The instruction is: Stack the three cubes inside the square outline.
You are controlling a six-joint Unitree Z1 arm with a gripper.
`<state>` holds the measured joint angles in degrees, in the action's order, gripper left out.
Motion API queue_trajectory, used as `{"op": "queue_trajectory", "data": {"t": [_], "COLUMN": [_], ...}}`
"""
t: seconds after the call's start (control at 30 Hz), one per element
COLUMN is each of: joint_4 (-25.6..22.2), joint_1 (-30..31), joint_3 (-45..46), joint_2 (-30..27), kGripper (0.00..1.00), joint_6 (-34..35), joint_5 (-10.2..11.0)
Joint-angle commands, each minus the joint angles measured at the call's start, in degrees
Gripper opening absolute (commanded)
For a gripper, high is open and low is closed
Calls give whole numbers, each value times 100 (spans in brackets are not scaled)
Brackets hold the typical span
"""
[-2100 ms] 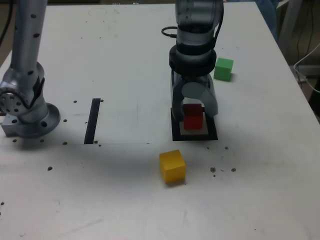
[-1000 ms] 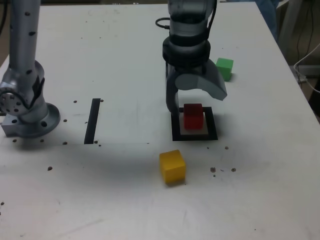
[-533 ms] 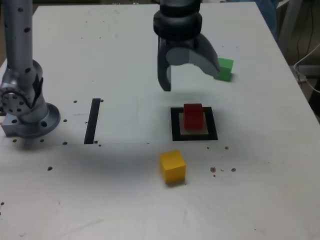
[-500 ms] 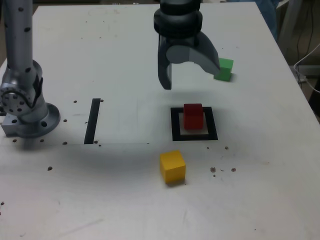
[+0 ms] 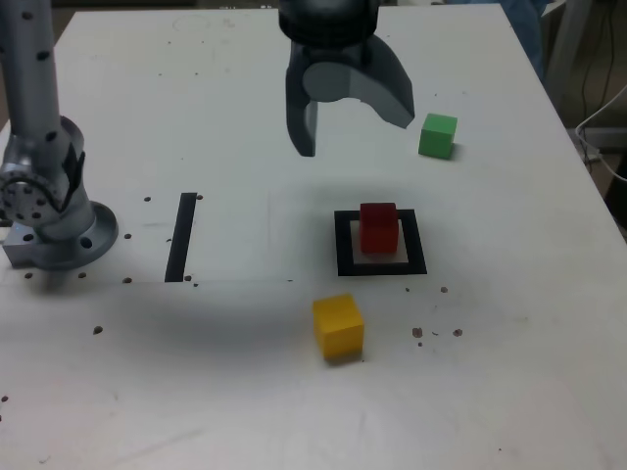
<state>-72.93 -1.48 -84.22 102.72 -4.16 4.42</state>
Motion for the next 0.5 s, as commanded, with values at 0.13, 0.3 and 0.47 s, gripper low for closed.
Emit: {"op": "queue_trajectory", "data": {"t": [0.13, 0.3, 0.47], "joint_4": [-104, -111, -77], "joint_1": [541, 1099, 1616], "joint_3": [216, 355, 388], "joint_2": [-327, -485, -358], "kGripper": [99, 99, 99], "joint_6": [613, 1190, 1626], "joint_5": [-14, -98, -194]}}
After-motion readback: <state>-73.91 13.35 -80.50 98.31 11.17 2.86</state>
